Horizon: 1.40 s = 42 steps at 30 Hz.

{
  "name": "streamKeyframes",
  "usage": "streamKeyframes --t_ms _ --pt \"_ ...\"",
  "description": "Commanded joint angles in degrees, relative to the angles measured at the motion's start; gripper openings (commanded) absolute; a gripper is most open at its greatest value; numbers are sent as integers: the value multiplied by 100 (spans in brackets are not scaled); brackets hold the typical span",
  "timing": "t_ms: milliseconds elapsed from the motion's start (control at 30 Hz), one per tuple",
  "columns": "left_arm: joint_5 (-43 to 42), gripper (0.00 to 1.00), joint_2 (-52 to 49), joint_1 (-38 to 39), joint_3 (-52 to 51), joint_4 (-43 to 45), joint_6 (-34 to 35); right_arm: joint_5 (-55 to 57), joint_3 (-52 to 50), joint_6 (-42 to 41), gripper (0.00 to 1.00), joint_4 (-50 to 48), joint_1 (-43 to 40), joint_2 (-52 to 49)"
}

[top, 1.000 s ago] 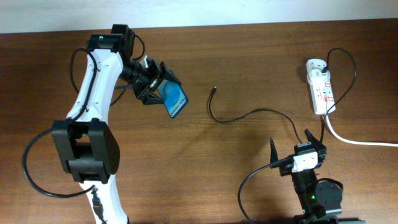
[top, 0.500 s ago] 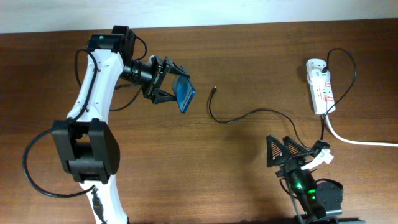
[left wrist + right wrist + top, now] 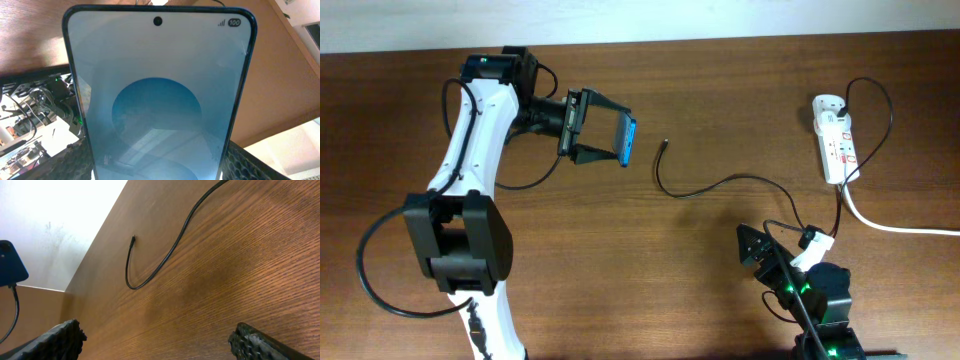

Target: Plug charger to phone and switch on socket

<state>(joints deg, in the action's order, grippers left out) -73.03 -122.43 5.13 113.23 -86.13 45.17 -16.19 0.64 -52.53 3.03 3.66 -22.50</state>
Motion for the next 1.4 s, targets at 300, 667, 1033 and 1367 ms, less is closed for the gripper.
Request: streamKeyframes --t_ms 300,667,1033,1367 --pt "-4 0 31 -2 140 -9 68 -94 4 -28 98 63 -31 -11" --pt "448 0 28 -2 140 -11 691 -96 4 -28 98 66 -31 -11" --pt "535 0 31 -2 140 -7 817 -92 4 -28 98 66 -31 -11" --pt "776 0 31 -2 140 13 815 13 4 -28 98 68 -31 -11"
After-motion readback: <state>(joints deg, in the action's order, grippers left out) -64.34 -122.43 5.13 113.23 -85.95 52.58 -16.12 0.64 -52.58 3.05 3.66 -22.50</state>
